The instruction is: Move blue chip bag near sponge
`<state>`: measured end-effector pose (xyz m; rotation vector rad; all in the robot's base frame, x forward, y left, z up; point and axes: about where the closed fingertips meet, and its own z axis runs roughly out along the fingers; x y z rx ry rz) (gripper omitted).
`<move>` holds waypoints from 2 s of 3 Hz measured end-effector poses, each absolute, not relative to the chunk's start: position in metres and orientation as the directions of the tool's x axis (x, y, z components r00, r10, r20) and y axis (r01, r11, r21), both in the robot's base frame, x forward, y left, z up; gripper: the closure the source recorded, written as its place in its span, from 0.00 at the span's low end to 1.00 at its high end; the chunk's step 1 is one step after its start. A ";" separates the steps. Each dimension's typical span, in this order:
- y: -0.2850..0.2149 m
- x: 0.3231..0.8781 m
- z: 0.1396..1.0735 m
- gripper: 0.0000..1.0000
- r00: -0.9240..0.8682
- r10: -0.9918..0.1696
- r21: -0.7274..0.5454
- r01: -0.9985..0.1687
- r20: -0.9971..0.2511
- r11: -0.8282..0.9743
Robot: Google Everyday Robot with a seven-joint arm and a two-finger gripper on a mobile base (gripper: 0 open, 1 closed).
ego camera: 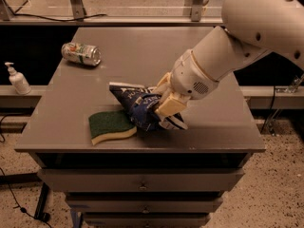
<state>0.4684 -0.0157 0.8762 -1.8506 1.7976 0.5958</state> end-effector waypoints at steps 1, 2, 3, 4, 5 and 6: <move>-0.016 0.468 0.869 0.59 0.062 -0.795 -0.064 -0.998 -0.604 -0.030; -0.022 0.474 0.868 0.35 0.077 -0.801 -0.086 -0.996 -0.594 -0.031; -0.021 0.477 0.871 0.13 0.071 -0.798 -0.080 -0.996 -0.598 -0.029; -0.018 0.474 0.872 0.00 0.067 -0.794 -0.053 -0.998 -0.604 -0.043; -0.030 0.477 0.885 0.00 0.019 -0.789 -0.011 -1.000 -0.614 -0.016; -0.056 0.491 0.898 0.00 -0.042 -0.783 -0.004 -0.998 -0.621 0.056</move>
Offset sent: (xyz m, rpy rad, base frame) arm 0.0148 -0.0159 -0.0104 -0.0362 -0.0688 0.0093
